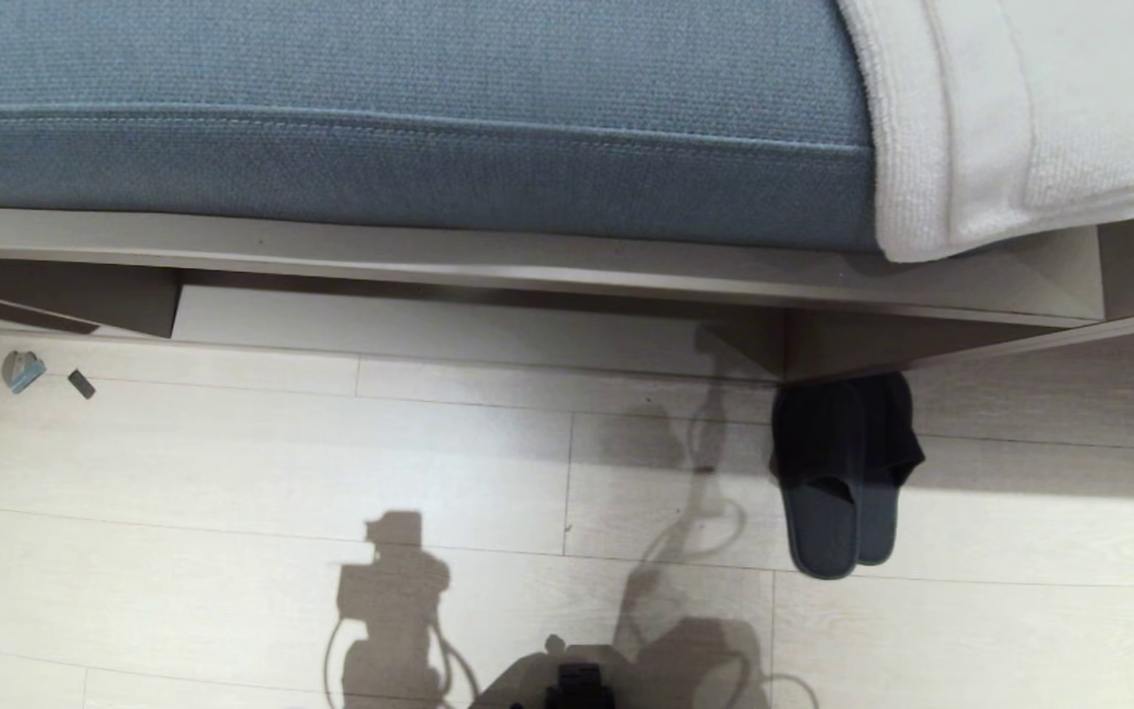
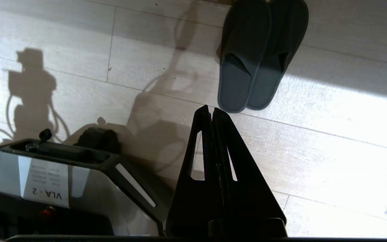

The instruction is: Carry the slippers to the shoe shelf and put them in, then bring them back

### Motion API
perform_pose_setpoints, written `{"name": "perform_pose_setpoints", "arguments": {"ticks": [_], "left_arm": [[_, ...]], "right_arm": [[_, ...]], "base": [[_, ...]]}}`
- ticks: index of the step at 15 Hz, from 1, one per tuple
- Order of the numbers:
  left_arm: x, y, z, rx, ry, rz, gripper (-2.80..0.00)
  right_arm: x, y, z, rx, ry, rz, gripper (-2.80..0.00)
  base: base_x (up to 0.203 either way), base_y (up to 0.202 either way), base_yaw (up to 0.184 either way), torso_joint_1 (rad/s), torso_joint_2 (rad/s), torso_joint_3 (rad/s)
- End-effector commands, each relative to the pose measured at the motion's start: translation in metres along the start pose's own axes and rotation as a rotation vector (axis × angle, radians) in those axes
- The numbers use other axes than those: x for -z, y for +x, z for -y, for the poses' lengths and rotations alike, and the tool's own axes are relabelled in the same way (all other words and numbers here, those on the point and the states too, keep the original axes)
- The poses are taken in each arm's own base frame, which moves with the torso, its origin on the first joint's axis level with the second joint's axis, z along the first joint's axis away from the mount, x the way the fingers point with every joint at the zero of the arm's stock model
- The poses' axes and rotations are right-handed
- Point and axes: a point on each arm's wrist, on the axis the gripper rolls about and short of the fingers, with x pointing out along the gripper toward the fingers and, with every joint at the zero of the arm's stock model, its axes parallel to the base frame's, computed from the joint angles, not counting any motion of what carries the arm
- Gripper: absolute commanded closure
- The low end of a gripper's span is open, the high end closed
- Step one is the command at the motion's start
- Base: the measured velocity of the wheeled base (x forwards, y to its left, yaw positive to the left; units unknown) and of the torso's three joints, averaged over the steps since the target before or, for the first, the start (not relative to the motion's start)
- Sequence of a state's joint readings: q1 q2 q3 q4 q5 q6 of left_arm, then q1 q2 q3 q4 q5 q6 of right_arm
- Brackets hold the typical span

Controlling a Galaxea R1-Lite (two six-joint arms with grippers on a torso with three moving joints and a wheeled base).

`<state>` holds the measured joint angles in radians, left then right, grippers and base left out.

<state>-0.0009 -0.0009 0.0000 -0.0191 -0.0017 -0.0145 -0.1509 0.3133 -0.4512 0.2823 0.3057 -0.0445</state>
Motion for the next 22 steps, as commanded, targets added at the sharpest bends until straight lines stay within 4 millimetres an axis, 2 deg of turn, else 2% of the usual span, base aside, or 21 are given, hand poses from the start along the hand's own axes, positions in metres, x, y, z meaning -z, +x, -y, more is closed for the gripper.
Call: {"name": "perform_pose_setpoints", "arguments": {"ticks": [1,2,4,6,8,10,14,22], "left_arm": [[0.002,0.0,0.0,-0.001,-0.001,-0.006,0.0],[0.002,0.0,0.0,0.0,-0.001,-0.006,0.0],[0.002,0.0,0.0,0.0,-0.001,-0.006,0.0],[0.002,0.0,0.0,0.0,-0.001,-0.006,0.0],[0.002,0.0,0.0,0.0,-0.001,-0.006,0.0],[0.002,0.0,0.0,0.0,-0.001,-0.006,0.0],[0.002,0.0,0.0,0.0,-0.001,-0.006,0.0],[0.002,0.0,0.0,-0.001,-0.001,-0.006,0.0]], "right_arm": [[-0.005,-0.013,-0.003,-0.037,-0.029,0.016,0.0],[-0.007,-0.018,-0.002,-0.086,-0.035,0.009,0.0],[-0.009,-0.023,0.002,-0.05,-0.03,0.008,0.0],[0.003,-0.033,0.002,-0.025,-0.01,0.056,0.0],[0.024,-0.041,0.0,0.001,-0.024,0.119,0.0],[0.052,-0.028,0.002,0.016,-0.034,0.129,0.0],[0.09,0.006,0.007,0.047,-0.047,0.176,0.0],[0.092,0.006,0.008,0.097,-0.037,0.149,0.0]], "base": [[0.0,0.0,0.0,0.0,0.0,0.0],[0.0,0.0,0.0,0.0,0.0,0.0],[0.0,0.0,0.0,0.0,0.0,0.0],[0.0,0.0,0.0,0.0,0.0,0.0],[0.0,0.0,0.0,0.0,0.0,0.0],[0.0,0.0,0.0,0.0,0.0,0.0],[0.0,0.0,0.0,0.0,0.0,0.0],[0.0,0.0,0.0,0.0,0.0,0.0]]}}
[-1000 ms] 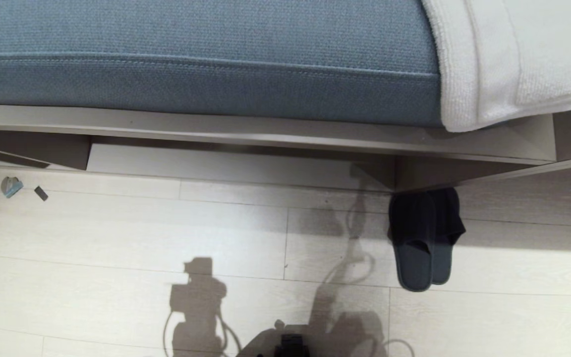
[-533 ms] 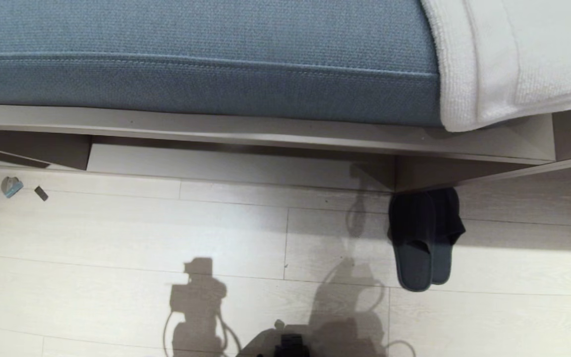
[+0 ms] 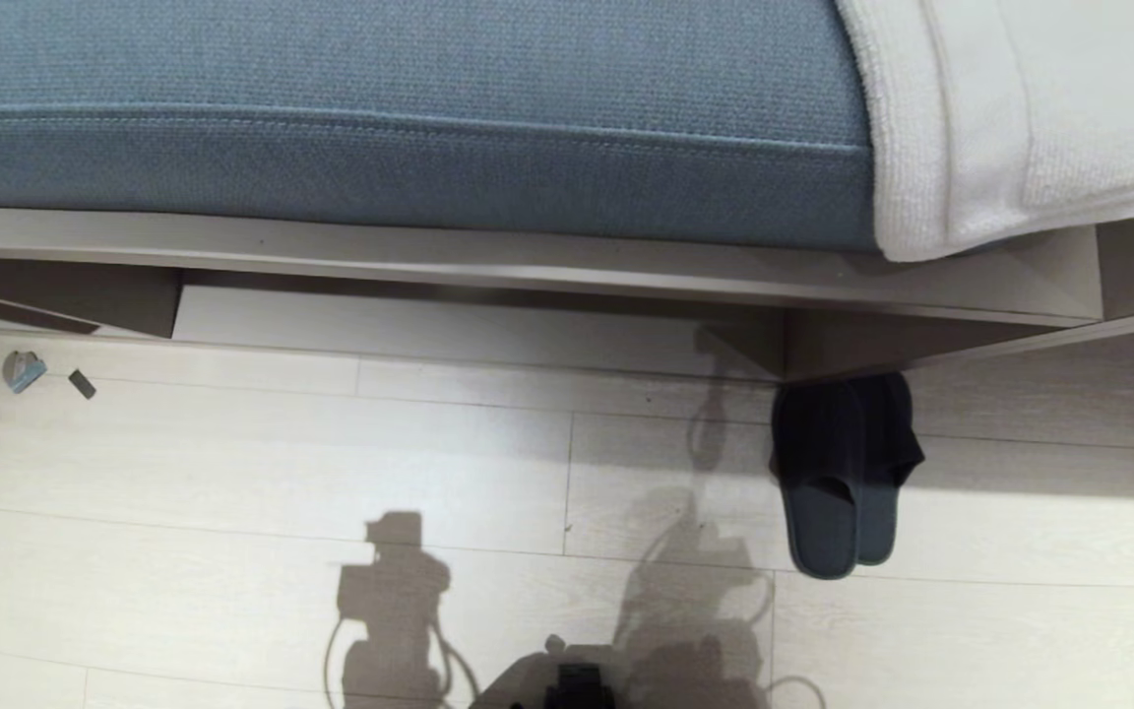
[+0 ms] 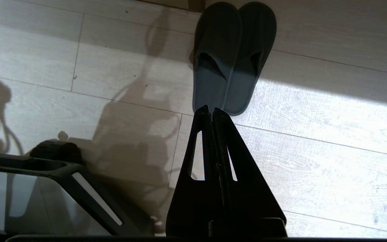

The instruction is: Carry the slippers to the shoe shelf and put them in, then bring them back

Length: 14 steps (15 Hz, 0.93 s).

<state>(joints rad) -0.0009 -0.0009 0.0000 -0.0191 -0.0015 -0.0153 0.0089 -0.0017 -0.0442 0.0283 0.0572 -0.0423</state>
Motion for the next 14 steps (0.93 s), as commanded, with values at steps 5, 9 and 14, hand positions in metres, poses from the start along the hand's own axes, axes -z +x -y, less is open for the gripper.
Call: {"name": "perform_pose_setpoints", "arguments": {"ticks": [5,9,14], "left_arm": [[0.0021,0.0005,0.0,0.0,0.001,-0.006,0.0],[0.0023,0.0004,0.0,0.001,0.017,-0.006,0.0],[0.0022,0.0005,0.0,0.001,0.017,-0.008,0.0]], "right_arm": [[0.0041,0.0016,0.0003,0.032,-0.012,-0.017,0.0],[0.009,0.0036,0.0005,0.05,-0.046,-0.019,0.0],[0.0088,0.0036,0.0005,0.051,-0.042,-0.018,0.0]], "base": [[0.0,0.0,0.0,0.003,0.0,0.141],[0.0,0.0,0.0,-0.001,0.0,0.202],[0.0,0.0,0.0,0.0,0.0,0.201]]}}
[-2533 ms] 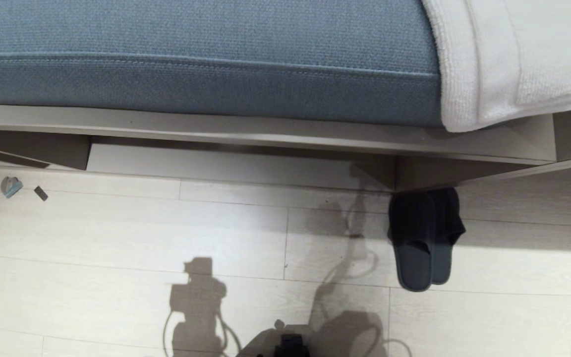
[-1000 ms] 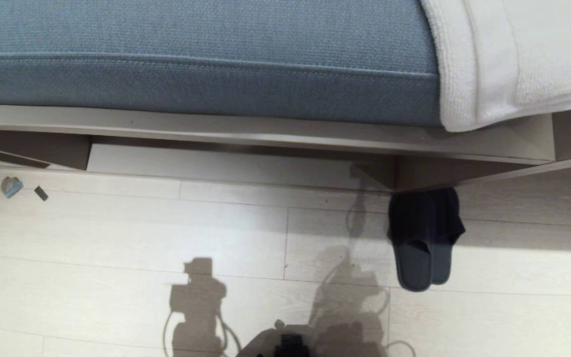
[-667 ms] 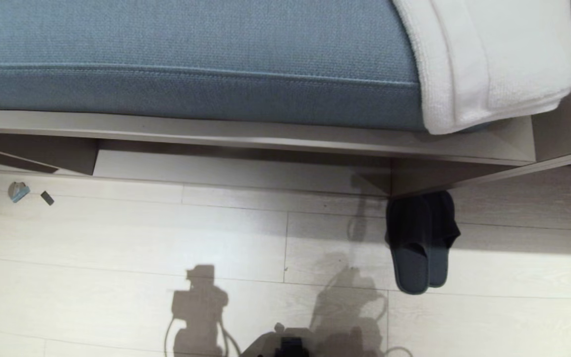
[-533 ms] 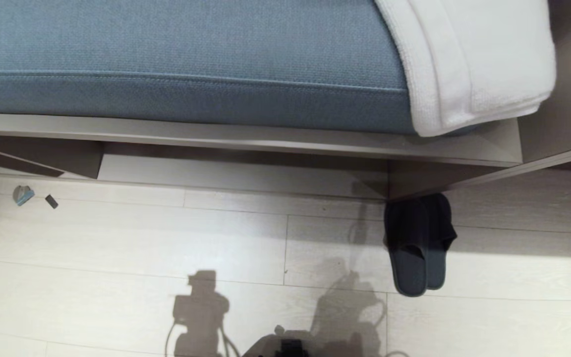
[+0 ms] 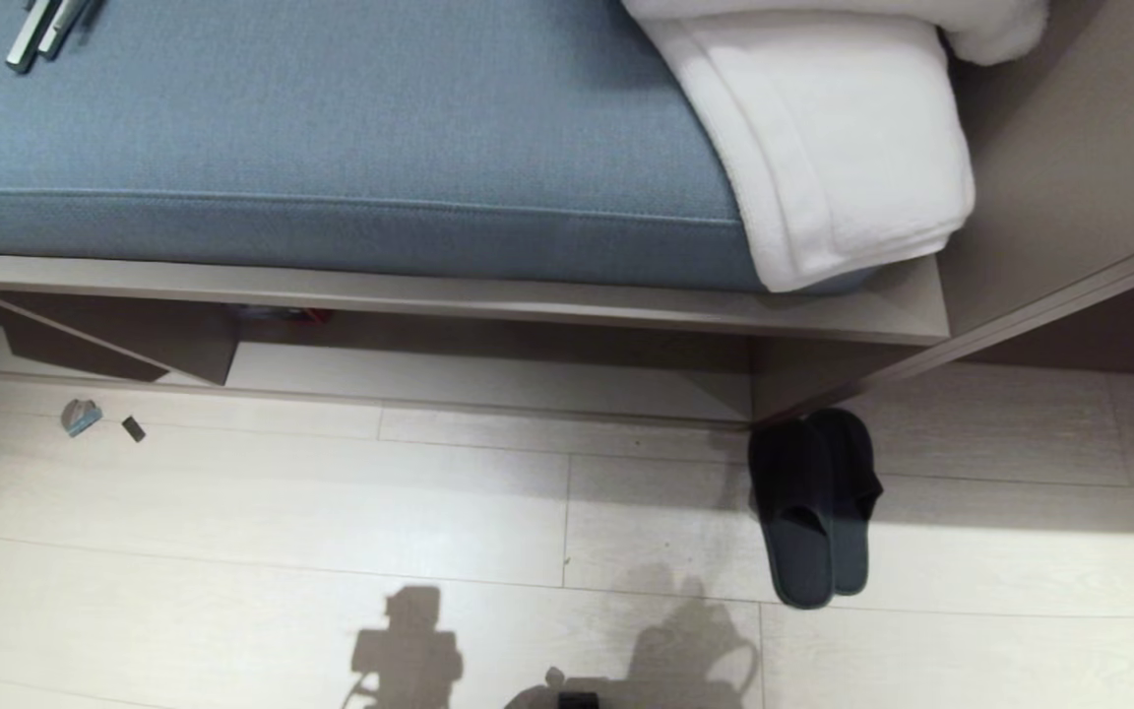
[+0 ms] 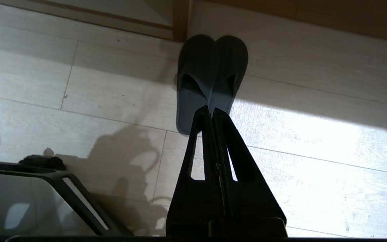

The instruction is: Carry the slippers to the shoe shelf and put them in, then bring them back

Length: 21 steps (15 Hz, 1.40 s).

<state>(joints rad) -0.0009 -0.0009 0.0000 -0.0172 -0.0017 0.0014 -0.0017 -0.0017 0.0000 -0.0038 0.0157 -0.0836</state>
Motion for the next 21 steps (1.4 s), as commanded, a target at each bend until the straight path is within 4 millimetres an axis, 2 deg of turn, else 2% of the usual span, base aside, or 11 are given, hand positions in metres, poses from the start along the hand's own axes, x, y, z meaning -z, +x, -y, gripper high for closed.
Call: {"name": "perform_pose_setpoints", "arguments": {"ticks": [1,21], "left_arm": [[0.002,0.0005,0.0,0.001,0.0,-0.006,0.0],[0.0021,0.0004,0.0,-0.001,0.0,-0.009,0.0]], "right_arm": [[0.0,0.0002,0.0,0.0,0.002,-0.004,0.0],[0.0,0.0002,0.0,-0.002,-0.001,-0.004,0.0]], "base": [[0.0,0.0,0.0,-0.003,0.0,0.203],[0.0,0.0,0.0,0.002,0.0,0.204]]}}
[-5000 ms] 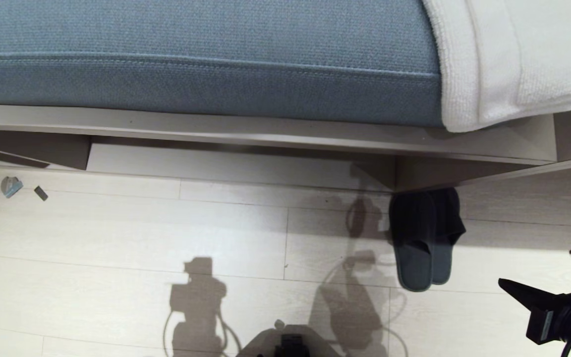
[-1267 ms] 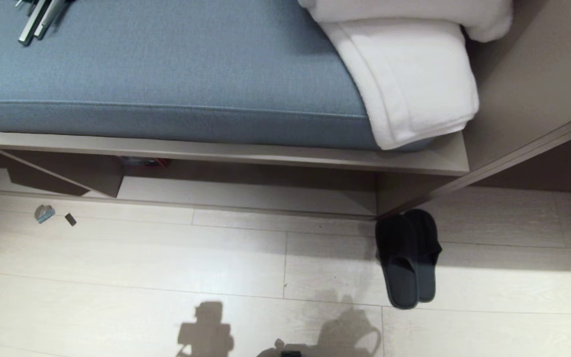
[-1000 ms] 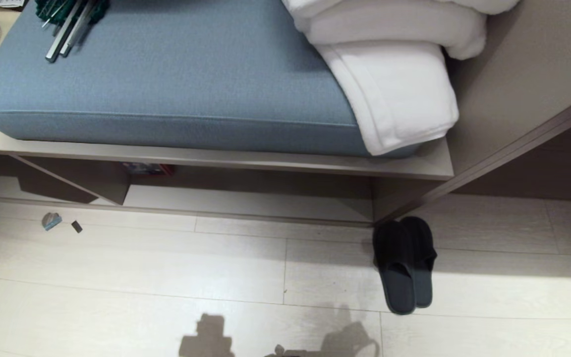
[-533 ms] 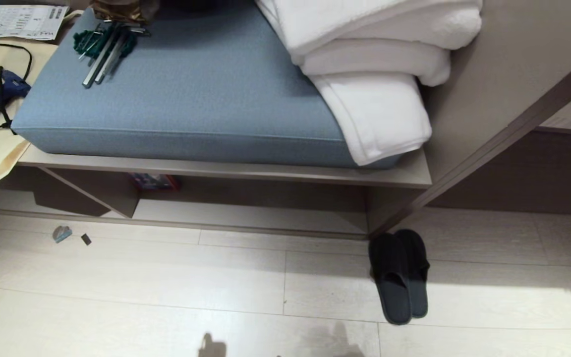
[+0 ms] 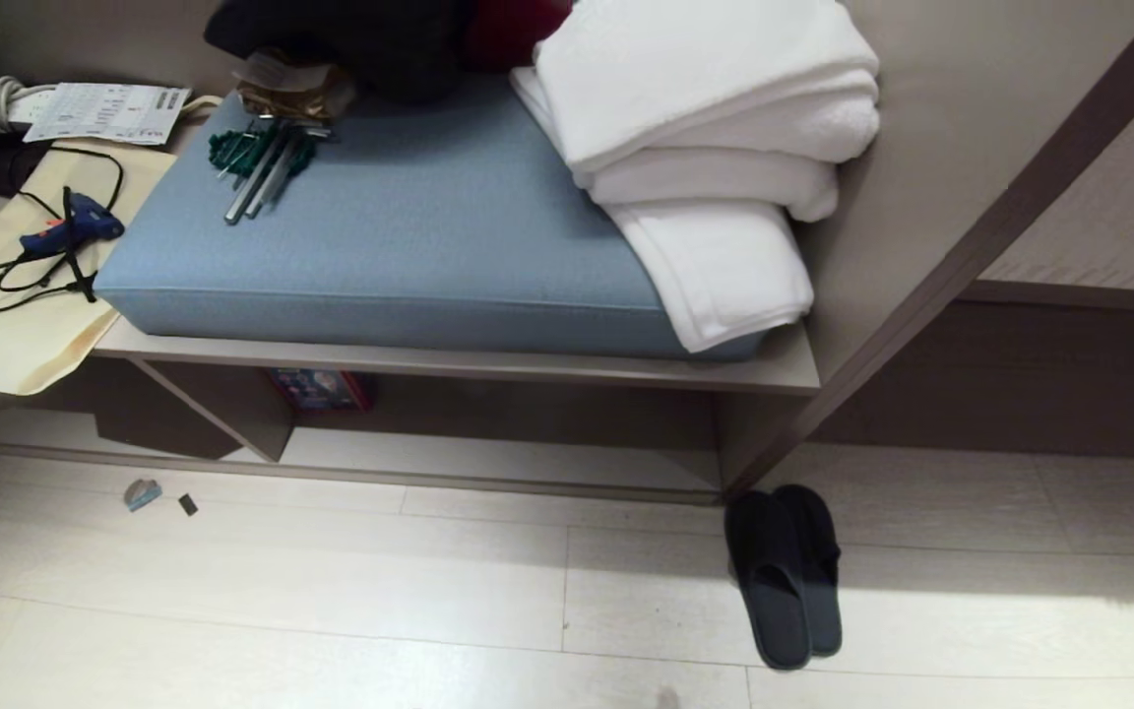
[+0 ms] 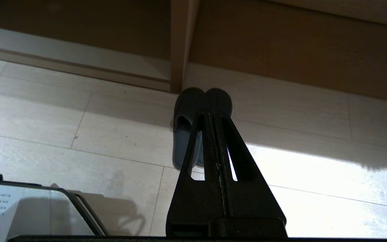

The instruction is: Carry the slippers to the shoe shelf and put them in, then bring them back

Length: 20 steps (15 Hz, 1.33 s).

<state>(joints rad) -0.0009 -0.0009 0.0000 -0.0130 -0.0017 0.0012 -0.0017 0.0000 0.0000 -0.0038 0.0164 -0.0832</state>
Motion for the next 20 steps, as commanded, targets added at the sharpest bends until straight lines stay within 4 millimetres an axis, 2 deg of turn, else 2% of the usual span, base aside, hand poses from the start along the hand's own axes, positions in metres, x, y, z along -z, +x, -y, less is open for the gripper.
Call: {"name": "perform_pose_setpoints", "arguments": {"ticks": [1,20], "left_arm": [[0.0015,0.0004,0.0,0.0,0.0,-0.003,0.0],[0.0016,0.0005,0.0,-0.001,-0.001,-0.002,0.0]], "right_arm": [[0.0,0.0001,0.0,-0.001,0.0,-0.002,0.0],[0.0,0.0001,0.0001,0.002,0.0,-0.002,0.0]], "base": [[0.0,0.0,0.0,0.002,0.0,0.198],[0.0,0.0,0.0,0.002,0.0,0.201]]}}
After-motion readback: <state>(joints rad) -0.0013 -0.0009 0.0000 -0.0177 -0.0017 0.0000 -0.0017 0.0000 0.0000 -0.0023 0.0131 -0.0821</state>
